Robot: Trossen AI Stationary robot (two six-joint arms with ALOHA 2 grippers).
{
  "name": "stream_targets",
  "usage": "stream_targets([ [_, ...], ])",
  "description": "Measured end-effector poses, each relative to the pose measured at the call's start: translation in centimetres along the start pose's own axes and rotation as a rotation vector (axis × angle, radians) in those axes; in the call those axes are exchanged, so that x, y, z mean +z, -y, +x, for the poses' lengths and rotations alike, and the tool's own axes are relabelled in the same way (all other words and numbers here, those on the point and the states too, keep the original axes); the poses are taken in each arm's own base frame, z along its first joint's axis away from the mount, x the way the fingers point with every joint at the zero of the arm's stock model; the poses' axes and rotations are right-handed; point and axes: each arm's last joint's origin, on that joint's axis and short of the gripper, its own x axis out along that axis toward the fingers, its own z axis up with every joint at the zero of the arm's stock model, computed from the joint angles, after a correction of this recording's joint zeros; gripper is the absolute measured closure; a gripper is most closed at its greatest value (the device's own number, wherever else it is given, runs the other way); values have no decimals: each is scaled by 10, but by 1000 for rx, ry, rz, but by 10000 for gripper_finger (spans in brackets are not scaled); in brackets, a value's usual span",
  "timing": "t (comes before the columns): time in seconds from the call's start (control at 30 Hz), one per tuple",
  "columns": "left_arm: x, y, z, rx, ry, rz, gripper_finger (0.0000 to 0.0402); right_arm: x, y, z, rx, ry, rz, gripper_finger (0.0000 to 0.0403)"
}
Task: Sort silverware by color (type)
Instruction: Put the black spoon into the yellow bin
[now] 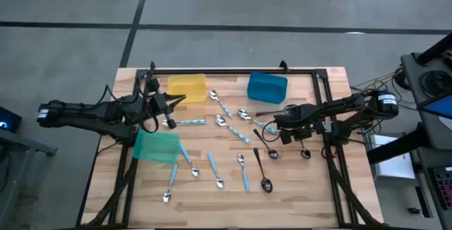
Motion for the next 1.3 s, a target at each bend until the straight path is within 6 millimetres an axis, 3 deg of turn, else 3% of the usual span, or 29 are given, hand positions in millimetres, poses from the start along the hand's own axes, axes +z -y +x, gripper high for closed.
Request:
stream_targets([
  [0.33, 1, 0, 0, 1, 7, -5, 400, -13, -2, -52, 215, 134, -87, 391],
  [0.53, 1, 0, 1, 1, 8, -5, 400, -16, -19, -85, 428, 364, -130, 391],
  [0.83, 1, 1, 1, 2, 7, -5, 400, 1, -73, -139, 727, 792, -297, 391],
  [1.13, 1, 0, 0, 3, 11, -4, 400, 35, -135, -205, 664, 1153, -413, 391],
  [1.3, 2, -3, -4, 5, 19, -10, 400, 64, -172, -221, 658, 1279, -454, 391],
])
